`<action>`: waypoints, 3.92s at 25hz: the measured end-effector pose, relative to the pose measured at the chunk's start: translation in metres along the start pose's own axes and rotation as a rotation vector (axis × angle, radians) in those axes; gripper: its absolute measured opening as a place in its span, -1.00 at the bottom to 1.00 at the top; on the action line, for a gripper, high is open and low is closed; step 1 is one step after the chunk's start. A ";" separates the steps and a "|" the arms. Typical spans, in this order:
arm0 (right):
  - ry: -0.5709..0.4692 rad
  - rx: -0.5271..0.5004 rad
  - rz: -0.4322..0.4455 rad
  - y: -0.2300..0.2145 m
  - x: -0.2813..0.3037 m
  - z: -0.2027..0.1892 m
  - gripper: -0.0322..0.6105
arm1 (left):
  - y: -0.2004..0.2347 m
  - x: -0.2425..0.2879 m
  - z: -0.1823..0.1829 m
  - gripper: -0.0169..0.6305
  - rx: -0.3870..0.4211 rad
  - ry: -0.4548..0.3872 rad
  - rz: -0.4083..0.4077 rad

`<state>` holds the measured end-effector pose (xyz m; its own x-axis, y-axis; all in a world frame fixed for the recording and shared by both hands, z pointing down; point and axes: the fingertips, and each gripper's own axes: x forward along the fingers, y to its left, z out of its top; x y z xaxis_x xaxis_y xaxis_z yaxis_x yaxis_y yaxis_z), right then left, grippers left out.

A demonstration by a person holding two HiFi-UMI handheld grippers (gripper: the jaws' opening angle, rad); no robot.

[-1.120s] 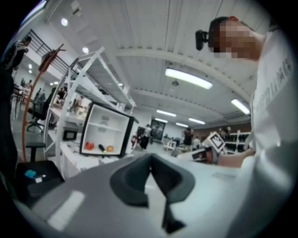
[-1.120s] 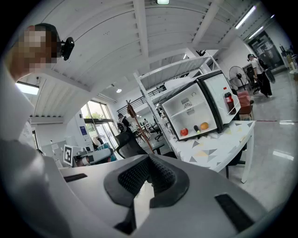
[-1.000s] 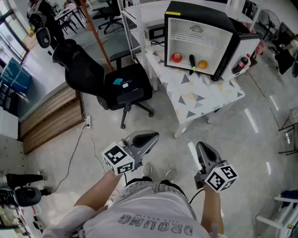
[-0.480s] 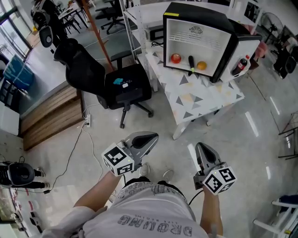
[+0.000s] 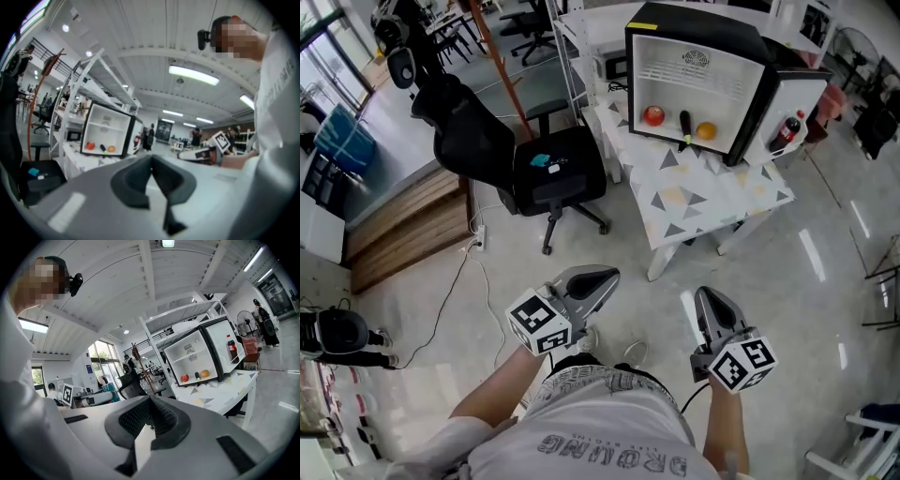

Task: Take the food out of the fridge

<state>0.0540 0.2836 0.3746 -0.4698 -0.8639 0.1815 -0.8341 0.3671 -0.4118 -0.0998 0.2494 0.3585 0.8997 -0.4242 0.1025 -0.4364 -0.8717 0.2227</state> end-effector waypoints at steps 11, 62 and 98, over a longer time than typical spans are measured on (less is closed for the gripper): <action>-0.007 0.009 0.018 -0.024 -0.008 0.008 -0.94 | -0.009 0.021 0.000 -0.93 0.005 -0.001 0.024; 0.013 0.028 -0.135 -0.160 0.232 0.097 -0.94 | 0.266 0.179 0.035 -0.92 -0.033 0.039 -0.031; 0.076 0.015 -0.014 -0.240 0.323 0.142 -0.94 | 0.375 0.304 0.029 -0.80 -0.010 0.063 0.153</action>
<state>0.1437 -0.1330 0.4050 -0.4796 -0.8397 0.2546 -0.8364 0.3498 -0.4219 0.0097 -0.2131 0.4447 0.8213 -0.5355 0.1966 -0.5687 -0.7955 0.2092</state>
